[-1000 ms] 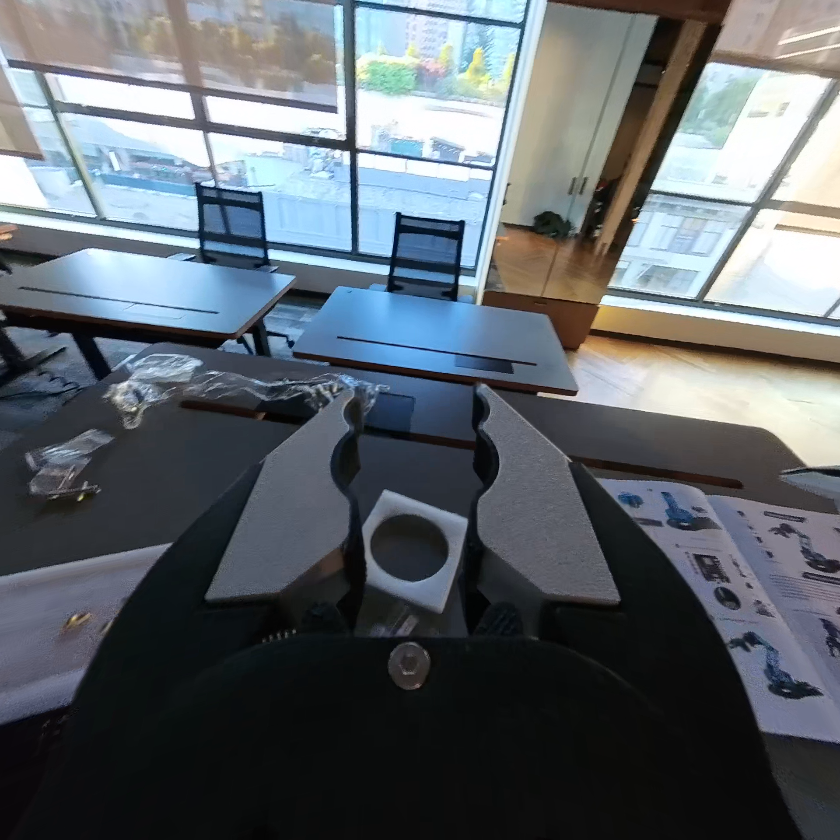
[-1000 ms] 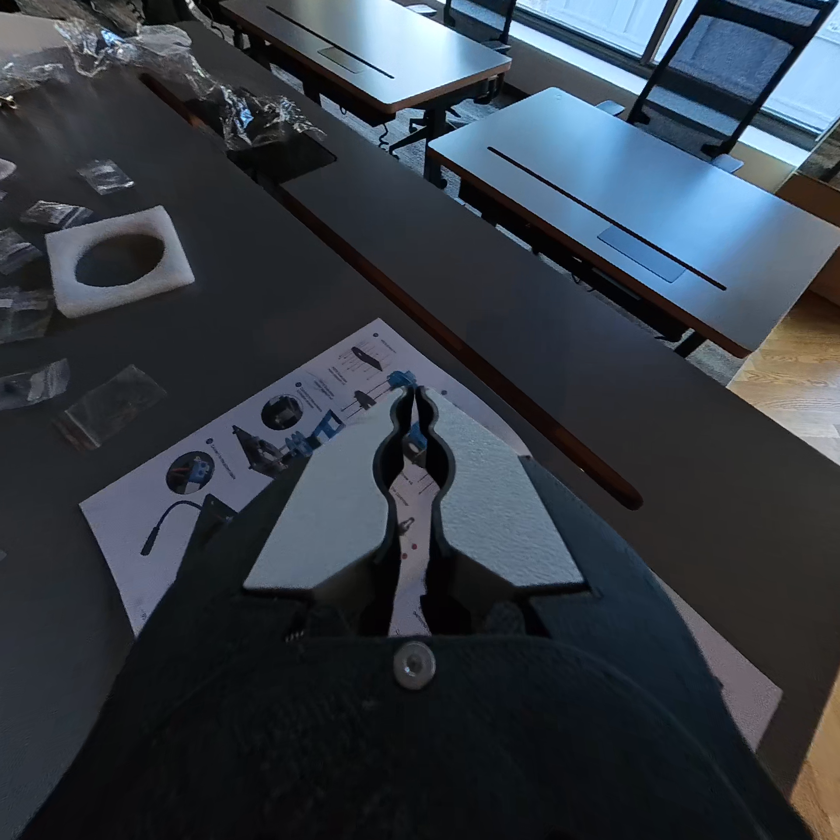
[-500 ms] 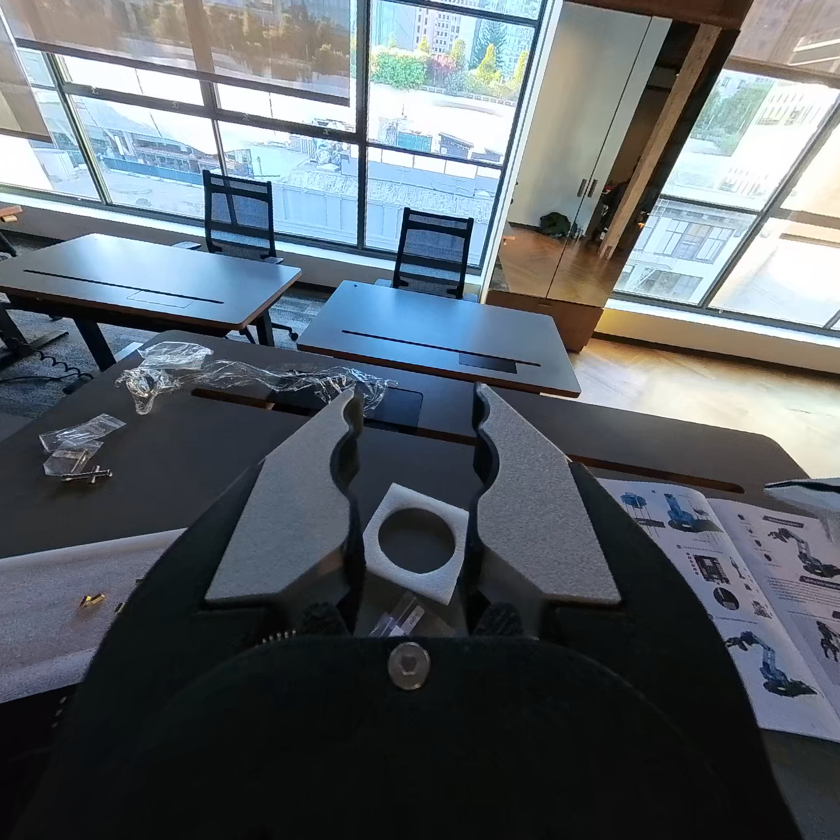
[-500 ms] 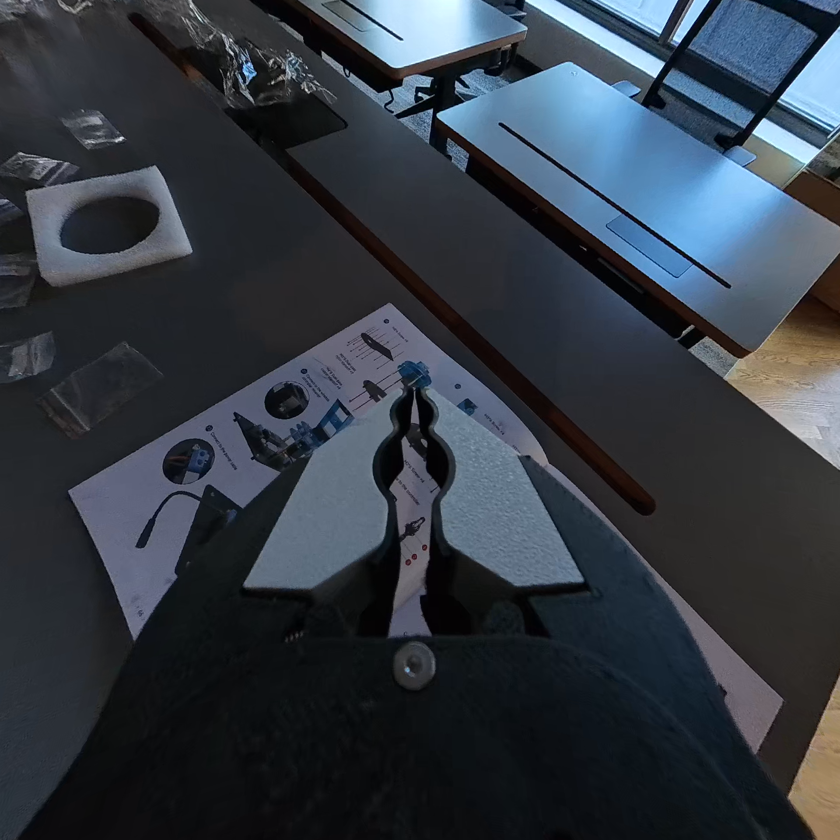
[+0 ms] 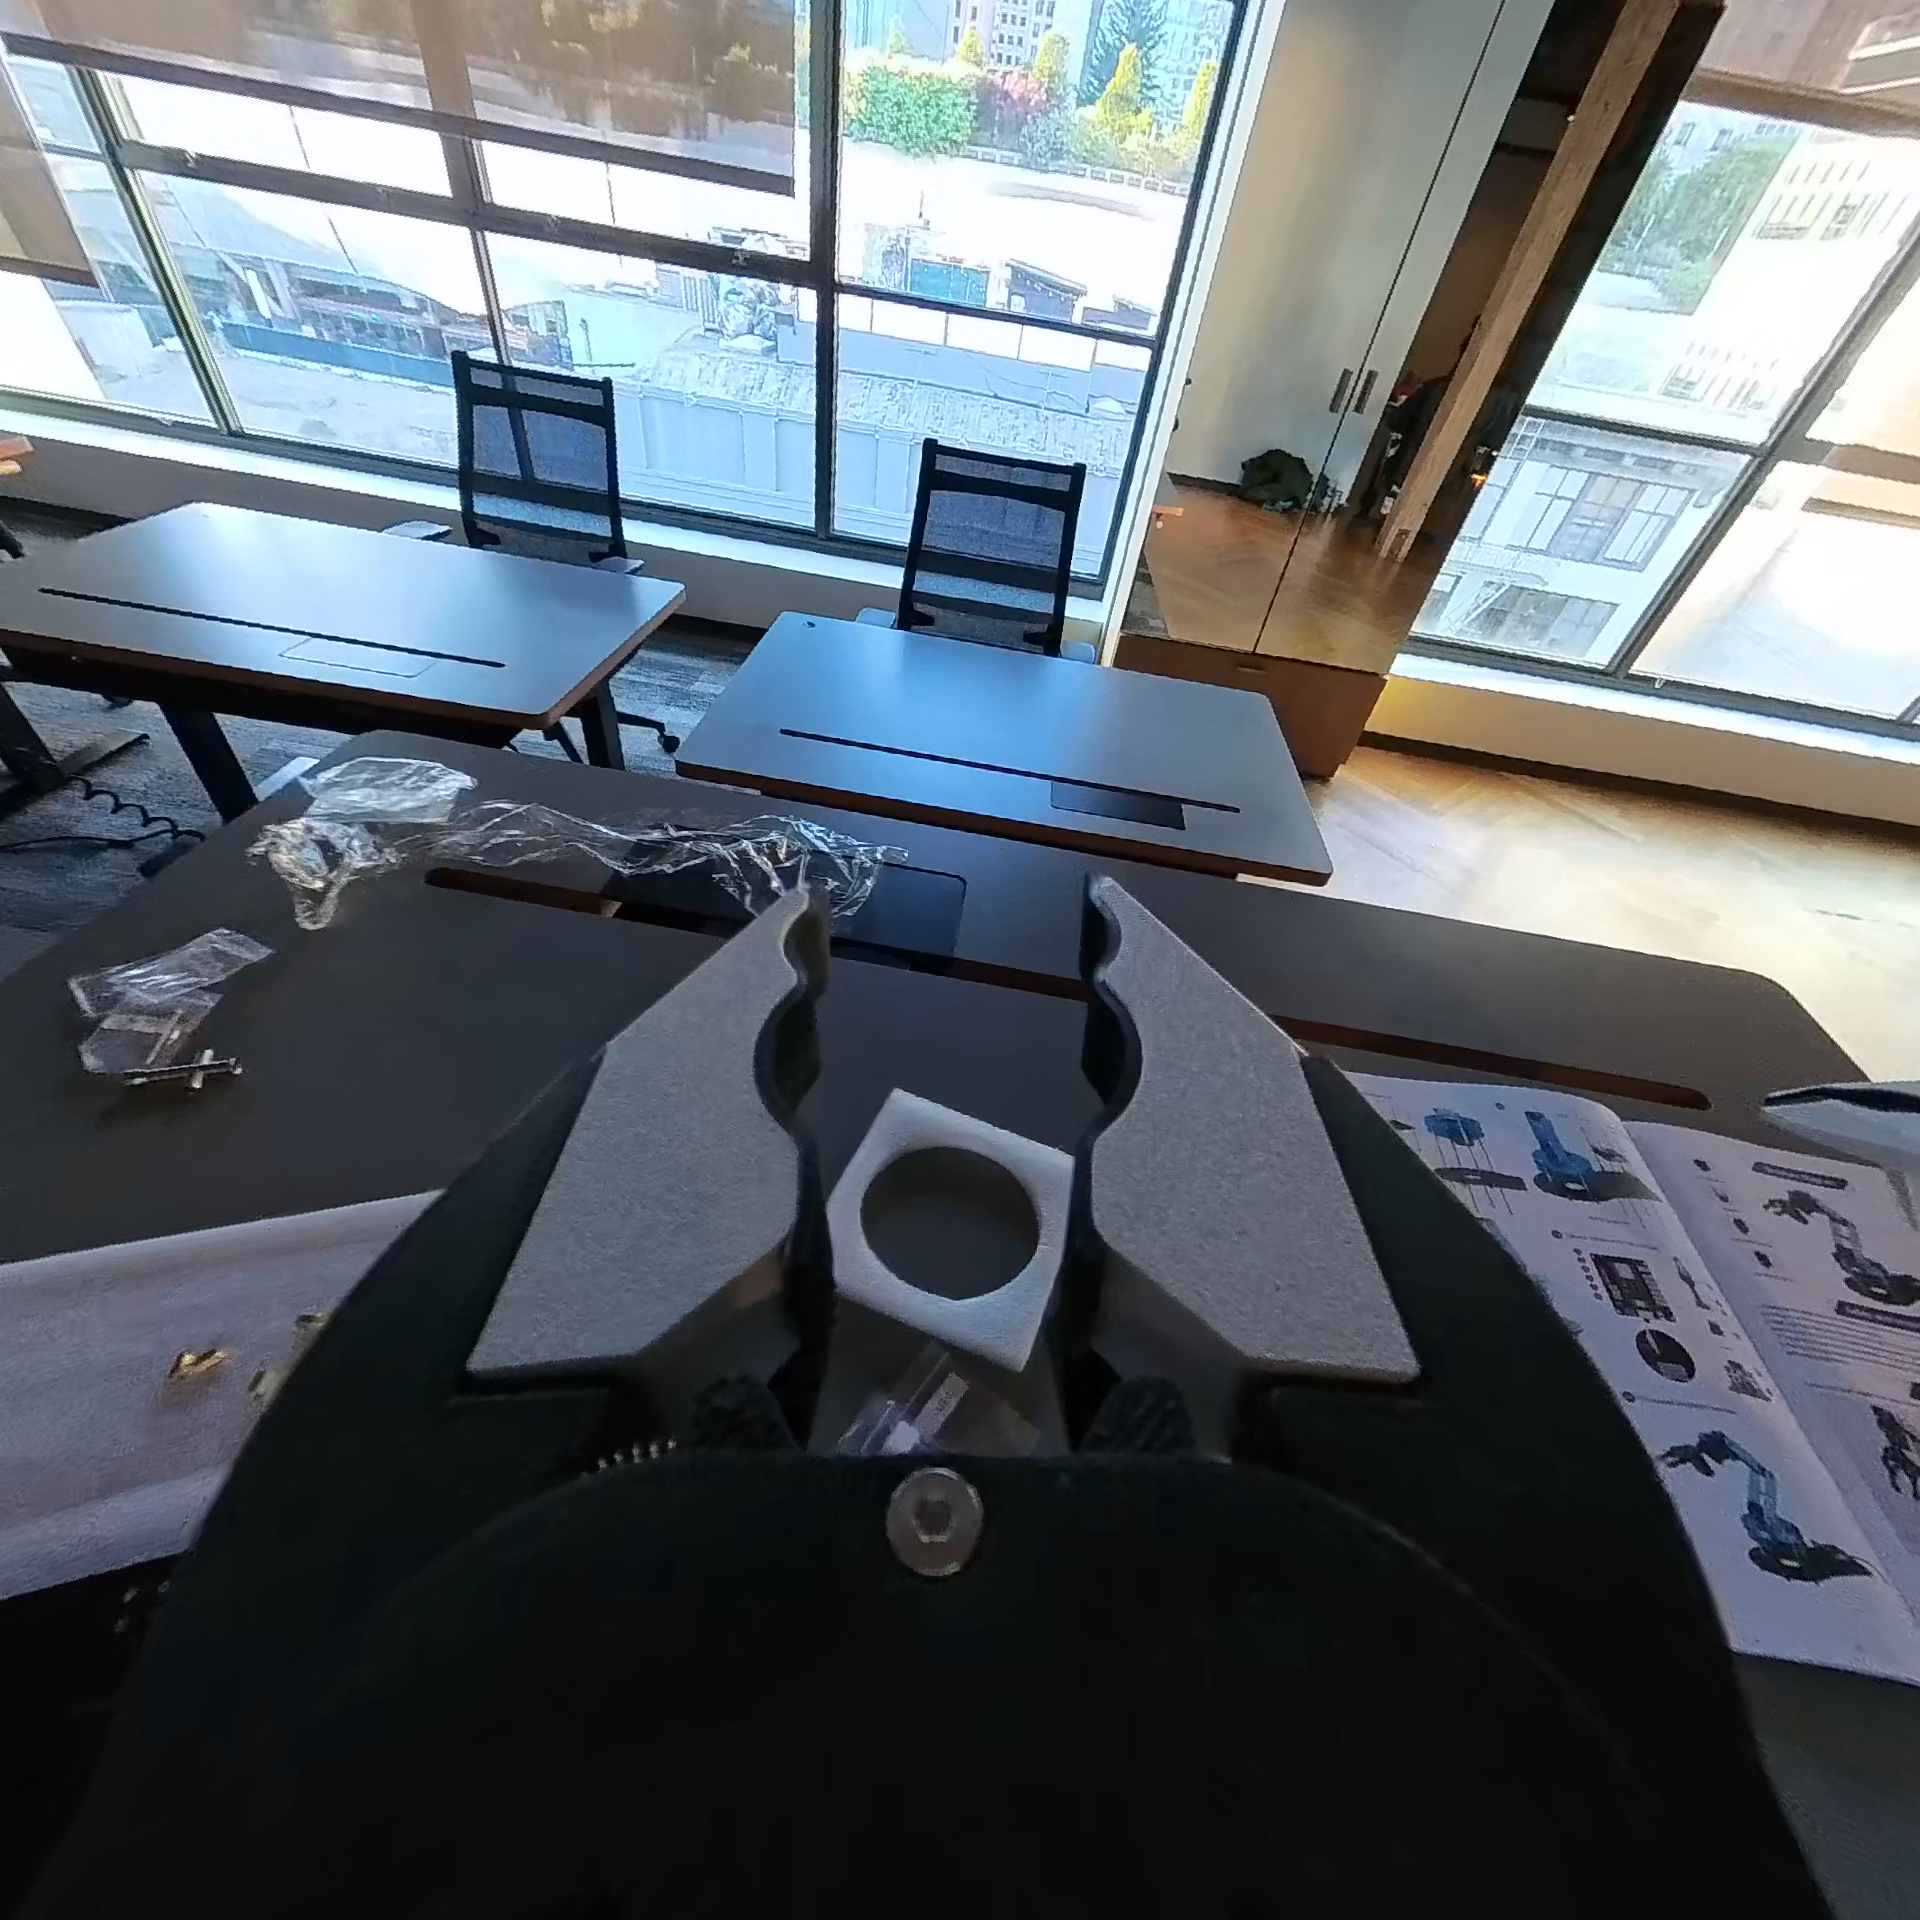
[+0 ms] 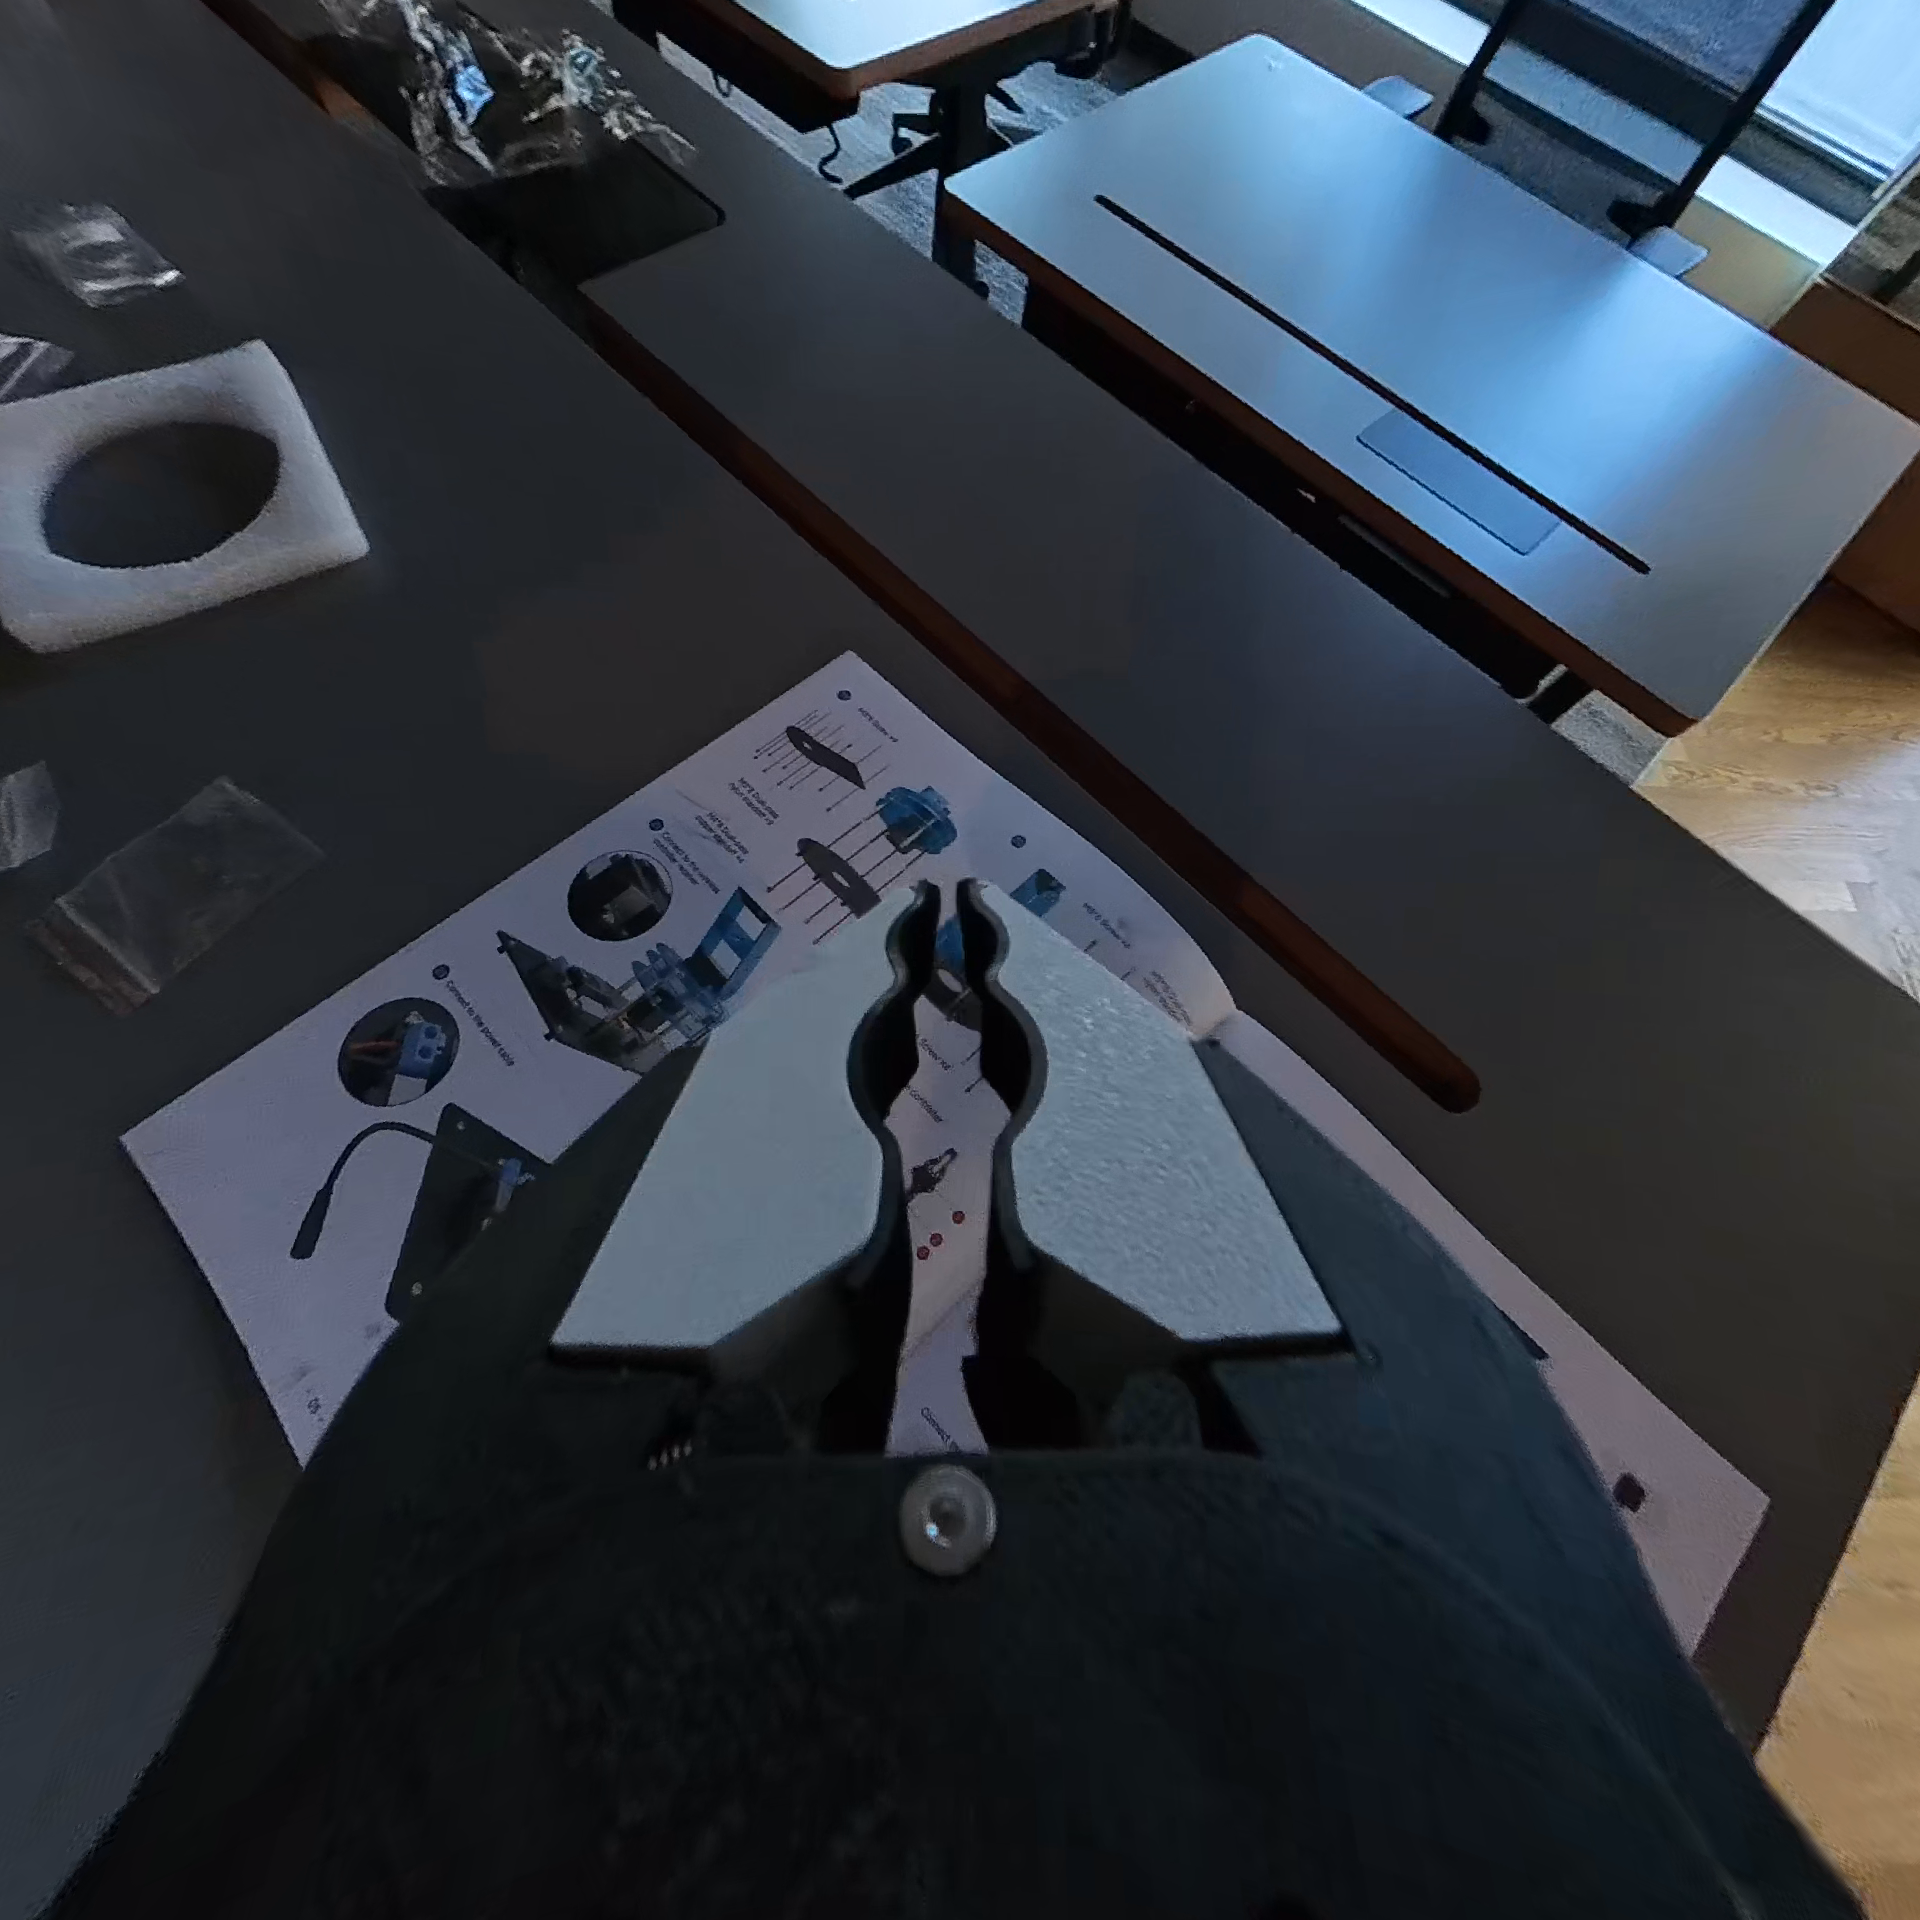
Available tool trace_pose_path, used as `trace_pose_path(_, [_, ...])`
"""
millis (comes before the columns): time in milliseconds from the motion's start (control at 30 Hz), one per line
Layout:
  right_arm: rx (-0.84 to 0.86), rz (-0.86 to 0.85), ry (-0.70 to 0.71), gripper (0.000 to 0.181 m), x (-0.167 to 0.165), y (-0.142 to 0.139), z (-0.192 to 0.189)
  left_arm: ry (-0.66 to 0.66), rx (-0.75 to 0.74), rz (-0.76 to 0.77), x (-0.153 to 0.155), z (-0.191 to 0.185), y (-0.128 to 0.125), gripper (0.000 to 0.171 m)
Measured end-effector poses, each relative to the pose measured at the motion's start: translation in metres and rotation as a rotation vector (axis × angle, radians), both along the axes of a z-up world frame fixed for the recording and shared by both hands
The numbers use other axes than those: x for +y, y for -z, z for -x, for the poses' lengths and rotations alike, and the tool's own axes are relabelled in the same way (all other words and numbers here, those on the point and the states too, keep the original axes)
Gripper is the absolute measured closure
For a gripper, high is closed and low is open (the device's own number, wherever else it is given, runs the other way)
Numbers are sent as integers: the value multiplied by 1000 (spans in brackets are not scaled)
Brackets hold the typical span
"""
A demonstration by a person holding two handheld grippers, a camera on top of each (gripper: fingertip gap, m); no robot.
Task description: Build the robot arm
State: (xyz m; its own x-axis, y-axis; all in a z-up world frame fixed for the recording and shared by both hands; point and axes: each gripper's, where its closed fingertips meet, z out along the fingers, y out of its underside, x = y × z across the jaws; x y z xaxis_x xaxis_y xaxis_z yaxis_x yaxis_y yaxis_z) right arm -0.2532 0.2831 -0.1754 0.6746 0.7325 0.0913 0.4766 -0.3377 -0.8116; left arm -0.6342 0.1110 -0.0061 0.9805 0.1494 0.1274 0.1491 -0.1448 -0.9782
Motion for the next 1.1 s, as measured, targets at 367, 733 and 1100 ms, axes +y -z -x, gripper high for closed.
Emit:
trace_pose_path(367, [106, -25, 53, 164, 4, -21, -10, 185, 19, -5, 35, -63, 5, 127])
trace_pose_path(733, [111, -17, 34, 164, 2, -19, -2, 200, 8, -8, 33, -66, 3, 127])
trace_pose_path(1100, [133, -16, 51, 165, 5, -21, -7, 190, 9, -13, 30, -64, 1, 128])
